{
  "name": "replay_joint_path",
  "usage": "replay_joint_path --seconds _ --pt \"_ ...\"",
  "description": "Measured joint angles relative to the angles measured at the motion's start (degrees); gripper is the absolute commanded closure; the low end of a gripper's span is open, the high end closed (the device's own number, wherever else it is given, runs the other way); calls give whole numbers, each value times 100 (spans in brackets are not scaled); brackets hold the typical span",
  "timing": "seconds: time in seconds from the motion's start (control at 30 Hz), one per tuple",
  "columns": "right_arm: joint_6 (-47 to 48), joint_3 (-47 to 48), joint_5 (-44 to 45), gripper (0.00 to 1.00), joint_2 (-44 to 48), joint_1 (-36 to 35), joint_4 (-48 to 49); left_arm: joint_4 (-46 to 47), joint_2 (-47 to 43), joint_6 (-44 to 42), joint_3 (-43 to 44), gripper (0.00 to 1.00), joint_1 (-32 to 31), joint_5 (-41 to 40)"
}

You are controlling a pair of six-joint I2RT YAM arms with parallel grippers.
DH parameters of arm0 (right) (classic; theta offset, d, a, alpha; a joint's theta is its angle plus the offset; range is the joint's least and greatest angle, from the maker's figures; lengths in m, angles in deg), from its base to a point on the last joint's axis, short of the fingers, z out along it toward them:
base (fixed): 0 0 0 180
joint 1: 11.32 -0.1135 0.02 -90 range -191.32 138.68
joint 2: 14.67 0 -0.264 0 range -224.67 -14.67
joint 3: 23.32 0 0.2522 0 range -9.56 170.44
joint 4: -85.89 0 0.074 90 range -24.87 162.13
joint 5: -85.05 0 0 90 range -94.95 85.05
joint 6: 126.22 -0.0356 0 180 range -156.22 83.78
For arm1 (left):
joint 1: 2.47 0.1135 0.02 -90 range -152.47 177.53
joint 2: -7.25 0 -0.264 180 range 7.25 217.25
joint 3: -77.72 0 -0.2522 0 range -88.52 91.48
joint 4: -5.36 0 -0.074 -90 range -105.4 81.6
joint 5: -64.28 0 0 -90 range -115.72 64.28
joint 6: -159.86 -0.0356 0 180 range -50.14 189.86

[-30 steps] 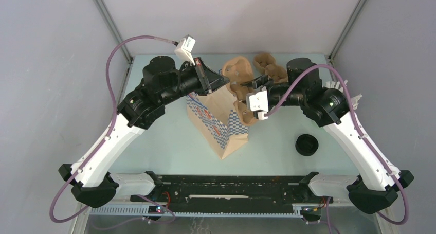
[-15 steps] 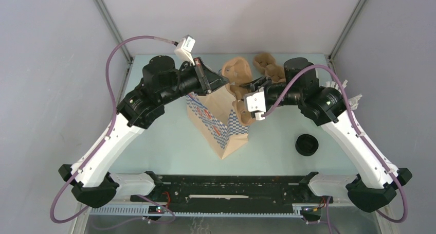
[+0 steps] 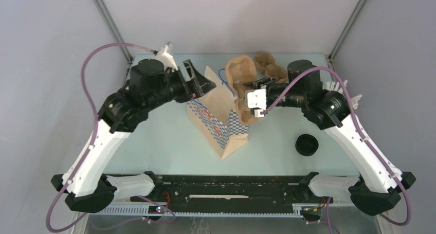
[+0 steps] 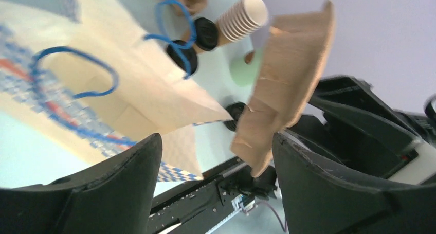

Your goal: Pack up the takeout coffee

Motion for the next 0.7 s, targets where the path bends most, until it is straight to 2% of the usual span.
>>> replay_joint_path --seconds 0.1,0.23,0.33,0.47,0.57,0.7 --pt "-442 -197 247 58 310 -7 138 -925 -2 170 514 24 24 -577" --pt "-977 -479 415 58 800 -74 269 -1974 188 551 1040 16 28 -1333" --pt "-1270 -518 446 58 1025 -184 328 -2426 310 804 1001 14 94 -1722" --pt "-1469 -518 461 58 1161 -306 348 -2243 304 844 221 26 538 -1585" --pt "-1604 -520 466 58 1196 -369 350 -1810 341 848 -352 31 868 -1311" --pt "-1812 -533 431 58 1213 -448 376 -1067 328 798 -763 53 984 -1071"
